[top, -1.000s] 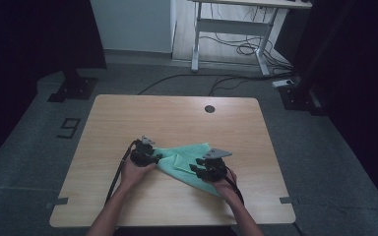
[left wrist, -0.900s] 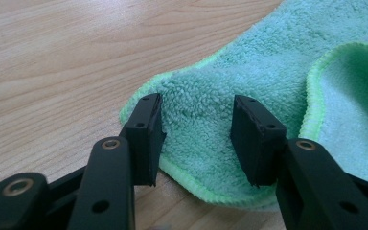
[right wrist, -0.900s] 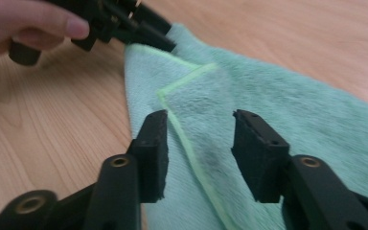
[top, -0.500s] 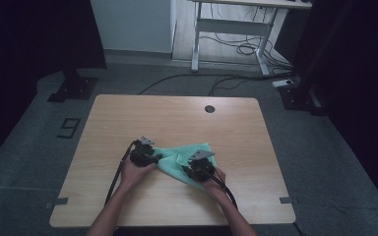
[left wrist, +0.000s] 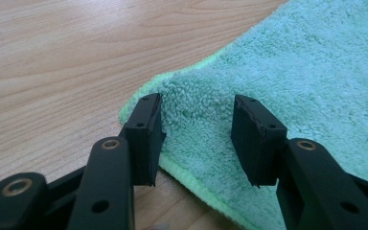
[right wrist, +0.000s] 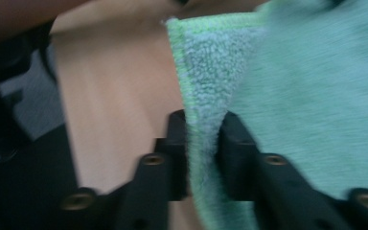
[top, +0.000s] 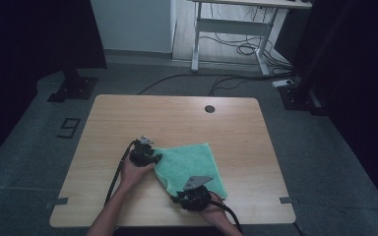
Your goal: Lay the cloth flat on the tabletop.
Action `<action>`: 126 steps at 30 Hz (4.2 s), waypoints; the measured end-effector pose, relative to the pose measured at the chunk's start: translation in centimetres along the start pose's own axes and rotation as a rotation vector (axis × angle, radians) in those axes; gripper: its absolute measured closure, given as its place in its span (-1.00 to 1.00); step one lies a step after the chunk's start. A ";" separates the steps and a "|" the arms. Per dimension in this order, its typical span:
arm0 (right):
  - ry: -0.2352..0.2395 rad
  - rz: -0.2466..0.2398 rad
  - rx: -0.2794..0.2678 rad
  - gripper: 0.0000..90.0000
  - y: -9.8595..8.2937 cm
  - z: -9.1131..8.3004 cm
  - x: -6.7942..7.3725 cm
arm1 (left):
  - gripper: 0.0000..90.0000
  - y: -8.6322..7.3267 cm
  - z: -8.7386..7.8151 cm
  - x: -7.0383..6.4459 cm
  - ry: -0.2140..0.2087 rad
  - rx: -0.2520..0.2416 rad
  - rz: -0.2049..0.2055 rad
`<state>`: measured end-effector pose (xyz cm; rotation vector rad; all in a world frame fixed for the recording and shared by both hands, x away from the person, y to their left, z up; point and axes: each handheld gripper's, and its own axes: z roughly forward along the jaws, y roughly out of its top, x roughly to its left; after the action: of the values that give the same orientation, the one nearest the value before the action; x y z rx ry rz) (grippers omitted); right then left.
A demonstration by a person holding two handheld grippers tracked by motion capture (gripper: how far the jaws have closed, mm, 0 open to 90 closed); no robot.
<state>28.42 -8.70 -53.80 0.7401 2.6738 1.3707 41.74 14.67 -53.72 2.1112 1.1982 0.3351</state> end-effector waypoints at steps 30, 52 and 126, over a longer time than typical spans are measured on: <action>-0.440 0.238 -0.051 -0.08 2.5 -2.3 -16.9 | 0.25 -0.5 -0.5 0.6 0.047 0.008 0.011; -0.450 0.204 -0.037 0.88 1.8 -2.4 -17.4 | 0.88 -0.5 -0.7 -0.2 -0.023 -0.021 0.043; -0.609 0.206 -0.142 0.35 1.1 -6.2 -16.4 | 0.05 2.8 -1.4 -1.3 0.066 -0.096 0.109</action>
<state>41.74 -19.96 -51.99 1.2087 2.0539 1.1157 42.11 13.22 -50.66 2.1007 1.0837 0.5053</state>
